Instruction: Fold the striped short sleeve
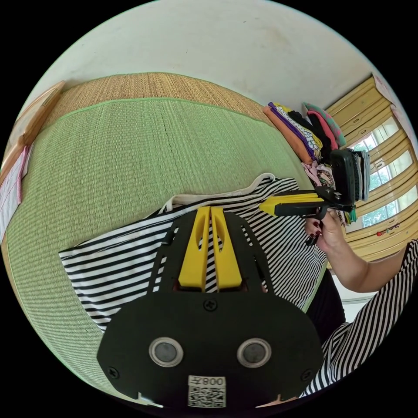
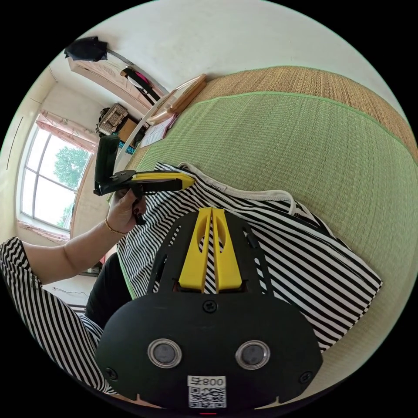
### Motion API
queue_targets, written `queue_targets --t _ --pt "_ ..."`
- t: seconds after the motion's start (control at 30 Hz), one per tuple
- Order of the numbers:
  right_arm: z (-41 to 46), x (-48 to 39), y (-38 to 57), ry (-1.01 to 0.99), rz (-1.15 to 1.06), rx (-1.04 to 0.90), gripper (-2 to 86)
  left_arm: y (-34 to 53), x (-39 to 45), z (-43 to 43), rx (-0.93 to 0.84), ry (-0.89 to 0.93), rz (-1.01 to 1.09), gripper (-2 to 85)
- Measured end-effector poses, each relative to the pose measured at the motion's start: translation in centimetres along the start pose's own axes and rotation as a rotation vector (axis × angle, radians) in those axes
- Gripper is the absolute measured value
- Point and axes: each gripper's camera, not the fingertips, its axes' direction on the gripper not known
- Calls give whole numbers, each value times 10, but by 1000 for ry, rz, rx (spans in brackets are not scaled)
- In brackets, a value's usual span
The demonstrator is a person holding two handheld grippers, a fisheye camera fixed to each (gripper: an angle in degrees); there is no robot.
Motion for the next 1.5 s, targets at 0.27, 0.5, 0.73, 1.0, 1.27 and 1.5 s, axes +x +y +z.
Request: queue_targets --t 0.27,0.5,0.73,1.0,1.27,1.5 --pt "-5 17 8 -6 37 21 0 16 -13 -4 30 -16 -14 1" --pt "-6 41 16 -29 92 20 0 43 -25 -14 73 10 -49 1" --pt "-16 55 33 -76 117 43 0 77 -48 -30 83 42 -106 1" --pt "-79 90 105 -12 207 156 0 149 -81 -79 171 -73 -232 1" --pt "-94 117 128 -7 269 166 0 184 -106 -88 162 -47 -292 1" --pt "-99 155 147 -90 355 179 1 215 -119 -97 144 -15 -331 1"
